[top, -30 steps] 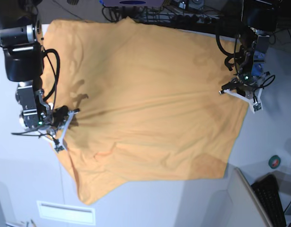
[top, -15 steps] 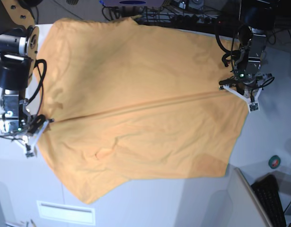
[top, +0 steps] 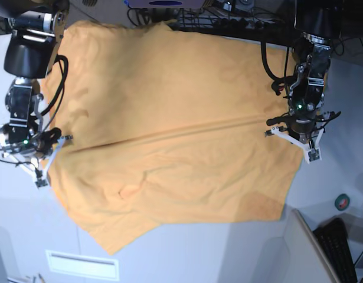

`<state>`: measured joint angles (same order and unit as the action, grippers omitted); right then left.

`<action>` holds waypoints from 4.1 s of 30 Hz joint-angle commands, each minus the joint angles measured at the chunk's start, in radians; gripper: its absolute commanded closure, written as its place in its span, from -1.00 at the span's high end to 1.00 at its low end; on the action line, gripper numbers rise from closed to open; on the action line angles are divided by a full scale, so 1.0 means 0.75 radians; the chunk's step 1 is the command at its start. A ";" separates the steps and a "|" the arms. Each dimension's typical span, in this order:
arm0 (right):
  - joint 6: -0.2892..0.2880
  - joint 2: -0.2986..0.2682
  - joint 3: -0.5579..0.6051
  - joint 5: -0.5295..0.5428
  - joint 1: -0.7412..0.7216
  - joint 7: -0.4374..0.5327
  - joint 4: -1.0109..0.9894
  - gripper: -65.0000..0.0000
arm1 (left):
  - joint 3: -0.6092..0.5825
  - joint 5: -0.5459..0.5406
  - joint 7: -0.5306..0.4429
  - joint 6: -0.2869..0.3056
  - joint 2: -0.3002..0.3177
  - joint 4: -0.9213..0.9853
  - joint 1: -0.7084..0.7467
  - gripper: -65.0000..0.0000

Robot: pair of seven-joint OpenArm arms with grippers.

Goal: Layout the t-shirt on the table in an organized manner, then fold the t-shirt properly
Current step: 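Drag the grasped fabric with both grippers toward the collar edge, then grasp the shoulder corners with both grippers and pull outward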

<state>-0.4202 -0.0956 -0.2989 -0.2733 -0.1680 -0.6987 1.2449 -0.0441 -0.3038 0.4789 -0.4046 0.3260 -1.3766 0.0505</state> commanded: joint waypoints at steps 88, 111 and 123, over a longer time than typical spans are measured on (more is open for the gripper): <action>-0.016 -0.117 -0.003 -0.001 -0.016 0.028 -0.303 -1.00 | -0.302 0.019 0.105 0.211 -0.243 0.654 -0.609 -1.00; -0.026 0.126 -0.372 0.468 0.509 0.018 0.643 -1.00 | 0.620 0.015 0.381 0.626 -0.247 -0.394 0.312 -1.00; -0.026 0.122 -0.517 0.961 0.640 0.018 0.639 0.09 | 0.823 -0.277 0.244 0.896 -0.313 -0.111 0.310 0.84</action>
<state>-0.4355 0.0059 -0.6827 0.4381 0.3126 -0.7025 1.7069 0.5671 -0.5098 0.6758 0.2634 0.0769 -1.4471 0.2863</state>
